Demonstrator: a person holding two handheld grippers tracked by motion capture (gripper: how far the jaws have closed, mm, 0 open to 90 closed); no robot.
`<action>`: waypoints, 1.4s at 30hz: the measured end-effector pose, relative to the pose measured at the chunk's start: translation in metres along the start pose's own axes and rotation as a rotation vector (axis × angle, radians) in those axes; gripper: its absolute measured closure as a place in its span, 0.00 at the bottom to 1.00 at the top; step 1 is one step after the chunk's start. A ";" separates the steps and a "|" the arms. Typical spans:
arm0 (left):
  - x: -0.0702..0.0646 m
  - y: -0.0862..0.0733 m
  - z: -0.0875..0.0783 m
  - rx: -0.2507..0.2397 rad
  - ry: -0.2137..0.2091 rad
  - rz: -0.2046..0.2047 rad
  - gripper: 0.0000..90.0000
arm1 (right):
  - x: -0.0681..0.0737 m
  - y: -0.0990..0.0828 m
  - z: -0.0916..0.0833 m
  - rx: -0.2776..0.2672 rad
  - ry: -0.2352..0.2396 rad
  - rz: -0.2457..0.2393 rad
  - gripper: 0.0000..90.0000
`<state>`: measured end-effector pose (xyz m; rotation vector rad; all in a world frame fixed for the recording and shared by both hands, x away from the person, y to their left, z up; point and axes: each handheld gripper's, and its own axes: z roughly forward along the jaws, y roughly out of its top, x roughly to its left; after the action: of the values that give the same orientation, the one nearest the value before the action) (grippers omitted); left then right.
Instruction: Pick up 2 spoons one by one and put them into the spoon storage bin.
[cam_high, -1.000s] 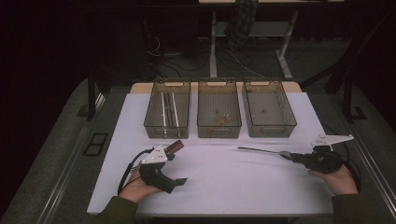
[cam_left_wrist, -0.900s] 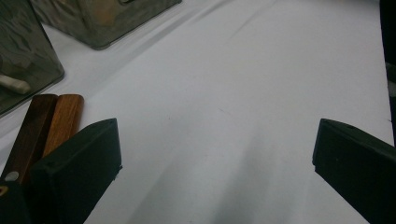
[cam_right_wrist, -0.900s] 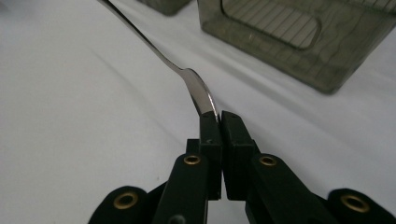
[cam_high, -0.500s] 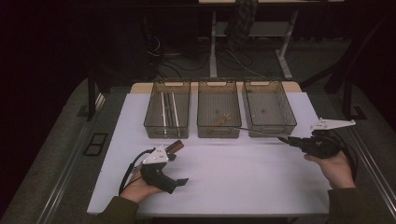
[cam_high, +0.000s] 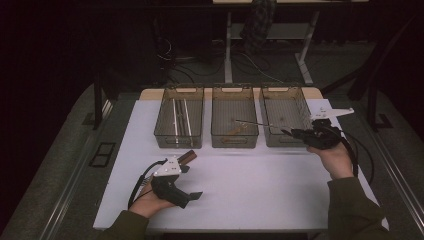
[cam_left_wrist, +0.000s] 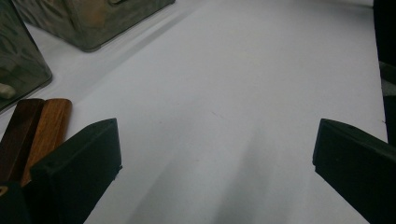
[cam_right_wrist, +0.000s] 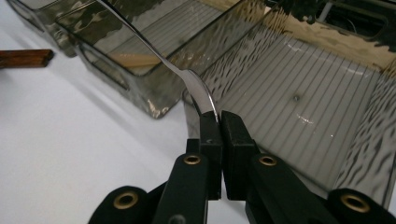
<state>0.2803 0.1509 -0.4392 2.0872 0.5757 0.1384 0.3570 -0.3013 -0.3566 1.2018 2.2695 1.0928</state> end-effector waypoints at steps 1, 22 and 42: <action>0.000 0.000 0.000 0.000 -0.001 -0.001 0.00 | 0.000 0.005 0.003 0.005 -0.005 -0.003 0.97; -0.003 0.001 0.002 0.001 -0.026 0.014 0.00 | 0.017 0.084 0.080 0.168 -0.111 -0.069 0.97; -0.003 0.002 0.002 0.002 -0.036 0.022 0.00 | 0.025 0.099 0.117 0.191 -0.116 -0.055 0.88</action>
<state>0.2789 0.1465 -0.4385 2.0947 0.5310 0.1123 0.4670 -0.1917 -0.3545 1.2322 2.3433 0.7794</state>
